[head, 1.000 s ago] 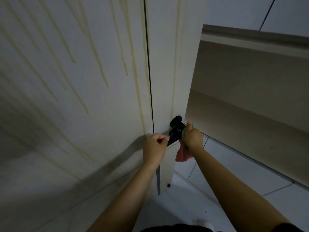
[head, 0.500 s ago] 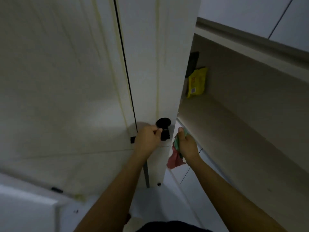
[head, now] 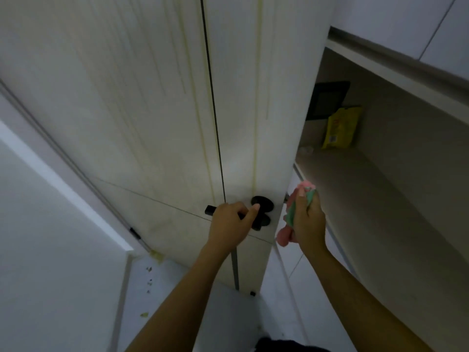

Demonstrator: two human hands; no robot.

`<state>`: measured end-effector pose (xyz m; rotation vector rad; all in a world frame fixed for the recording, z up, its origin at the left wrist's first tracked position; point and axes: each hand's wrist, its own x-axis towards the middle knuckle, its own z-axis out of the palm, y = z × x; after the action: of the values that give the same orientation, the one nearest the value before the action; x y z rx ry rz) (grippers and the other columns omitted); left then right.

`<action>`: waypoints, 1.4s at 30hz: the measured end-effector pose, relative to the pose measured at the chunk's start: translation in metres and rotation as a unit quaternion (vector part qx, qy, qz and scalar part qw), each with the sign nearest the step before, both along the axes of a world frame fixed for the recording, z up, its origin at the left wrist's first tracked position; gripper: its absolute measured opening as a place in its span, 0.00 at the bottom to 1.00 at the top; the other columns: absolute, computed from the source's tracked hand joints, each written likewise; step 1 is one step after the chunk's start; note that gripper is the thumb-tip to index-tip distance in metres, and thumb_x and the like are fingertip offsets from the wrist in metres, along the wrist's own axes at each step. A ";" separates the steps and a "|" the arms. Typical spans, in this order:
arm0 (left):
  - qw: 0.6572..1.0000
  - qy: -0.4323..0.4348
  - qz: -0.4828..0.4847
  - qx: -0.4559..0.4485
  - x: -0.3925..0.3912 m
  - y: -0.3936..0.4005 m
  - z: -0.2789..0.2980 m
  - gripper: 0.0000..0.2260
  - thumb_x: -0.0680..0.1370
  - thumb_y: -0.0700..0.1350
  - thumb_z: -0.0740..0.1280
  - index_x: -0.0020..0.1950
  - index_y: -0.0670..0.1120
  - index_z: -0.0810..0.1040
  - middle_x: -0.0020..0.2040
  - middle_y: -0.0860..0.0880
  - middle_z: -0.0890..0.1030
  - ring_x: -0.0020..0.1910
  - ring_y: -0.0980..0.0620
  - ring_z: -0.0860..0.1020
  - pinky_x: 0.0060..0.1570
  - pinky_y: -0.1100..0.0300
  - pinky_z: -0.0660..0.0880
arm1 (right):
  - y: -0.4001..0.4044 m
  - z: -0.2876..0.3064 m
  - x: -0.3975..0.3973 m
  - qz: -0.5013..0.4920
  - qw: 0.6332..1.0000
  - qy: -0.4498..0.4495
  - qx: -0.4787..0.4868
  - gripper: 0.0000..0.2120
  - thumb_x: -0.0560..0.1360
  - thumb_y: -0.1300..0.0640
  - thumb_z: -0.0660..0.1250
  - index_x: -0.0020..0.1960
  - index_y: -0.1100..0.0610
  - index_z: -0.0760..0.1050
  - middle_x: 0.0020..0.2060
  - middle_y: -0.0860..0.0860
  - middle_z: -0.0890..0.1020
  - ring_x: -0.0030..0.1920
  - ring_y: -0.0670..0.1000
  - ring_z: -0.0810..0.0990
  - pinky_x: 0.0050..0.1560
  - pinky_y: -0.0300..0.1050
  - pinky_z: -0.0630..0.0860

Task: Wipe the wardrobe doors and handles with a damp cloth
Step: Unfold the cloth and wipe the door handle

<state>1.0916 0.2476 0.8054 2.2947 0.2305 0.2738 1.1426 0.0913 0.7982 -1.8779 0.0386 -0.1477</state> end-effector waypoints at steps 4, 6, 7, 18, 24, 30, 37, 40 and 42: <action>1.000 -0.007 0.020 0.000 -0.057 0.006 -0.004 0.23 0.81 0.51 0.63 0.28 0.48 0.60 0.23 0.55 0.62 0.25 0.56 0.65 0.54 0.59 0.67 | 0.001 -0.004 -0.058 0.041 0.999 0.010 -0.006 0.15 0.82 0.49 0.53 0.51 0.59 0.71 0.34 0.56 0.77 0.37 0.61 0.80 0.39 0.57 0.80; 0.999 -0.012 0.035 -0.004 -0.090 0.010 -0.004 0.23 0.81 0.48 0.63 0.28 0.48 0.59 0.23 0.55 0.61 0.23 0.55 0.66 0.69 0.58 0.60 | 0.005 -0.003 -0.088 0.055 0.998 0.015 -0.007 0.13 0.82 0.50 0.54 0.48 0.58 0.70 0.33 0.55 0.76 0.36 0.57 0.78 0.38 0.52 0.79; 0.999 -0.014 0.047 -0.004 -0.107 0.011 -0.003 0.23 0.81 0.48 0.63 0.28 0.48 0.59 0.23 0.55 0.61 0.23 0.55 0.65 0.71 0.56 0.58 | 0.008 -0.001 -0.105 0.064 0.998 0.020 -0.007 0.13 0.82 0.50 0.54 0.48 0.58 0.70 0.33 0.54 0.76 0.36 0.56 0.78 0.38 0.50 0.78; 0.960 -0.116 0.244 -0.070 -0.316 -0.006 0.006 0.09 0.81 0.50 0.62 0.58 0.50 0.76 0.52 0.53 0.77 0.50 0.61 0.76 0.48 0.71 0.71 | 0.046 0.009 -0.266 0.217 0.976 0.001 0.025 0.15 0.81 0.49 0.55 0.38 0.54 0.68 0.27 0.52 0.72 0.27 0.46 0.74 0.31 0.49 0.74; 0.940 -0.186 0.280 -0.061 -0.380 -0.004 0.021 0.21 0.78 0.54 0.59 0.66 0.45 0.73 0.60 0.50 0.75 0.58 0.59 0.74 0.56 0.71 0.70 | 0.086 0.019 -0.324 0.328 0.944 0.000 0.028 0.19 0.77 0.42 0.52 0.46 0.56 0.72 0.33 0.59 0.79 0.34 0.57 0.80 0.35 0.52 0.78; 0.878 -0.204 0.419 -0.107 -0.431 0.013 0.032 0.19 0.80 0.39 0.63 0.71 0.50 0.66 0.58 0.51 0.70 0.54 0.75 0.68 0.51 0.82 0.63 | 0.126 0.026 -0.361 0.419 0.908 0.019 0.027 0.11 0.82 0.50 0.55 0.42 0.48 0.71 0.33 0.49 0.77 0.33 0.50 0.78 0.37 0.48 0.76; 0.815 -0.204 0.520 -0.155 -0.468 0.066 0.035 0.22 0.76 0.51 0.62 0.71 0.53 0.70 0.63 0.51 0.76 0.63 0.54 0.74 0.63 0.49 0.73 | 0.170 0.038 -0.385 0.536 0.835 0.095 0.081 0.09 0.83 0.55 0.55 0.47 0.53 0.71 0.35 0.47 0.76 0.35 0.42 0.77 0.36 0.31 0.74; 0.789 -0.215 0.553 -0.160 -0.477 0.085 0.037 0.21 0.74 0.51 0.60 0.67 0.54 0.73 0.62 0.52 0.78 0.63 0.49 0.75 0.62 0.45 0.73 | 0.193 0.042 -0.386 0.586 0.800 0.111 0.067 0.07 0.83 0.54 0.54 0.53 0.54 0.69 0.38 0.45 0.75 0.37 0.39 0.73 0.32 0.23 0.68; 0.768 -0.233 0.570 -0.178 -0.480 0.090 0.049 0.20 0.75 0.49 0.60 0.67 0.54 0.73 0.62 0.54 0.78 0.62 0.54 0.76 0.62 0.50 0.73 | 0.210 0.046 -0.385 0.616 0.778 0.111 0.057 0.08 0.83 0.53 0.53 0.54 0.54 0.69 0.39 0.46 0.75 0.39 0.39 0.73 0.33 0.24 0.68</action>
<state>0.6116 0.3376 0.8543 1.3683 1.2820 1.2607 0.7576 0.3010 0.8444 -1.4518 -0.9859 0.9590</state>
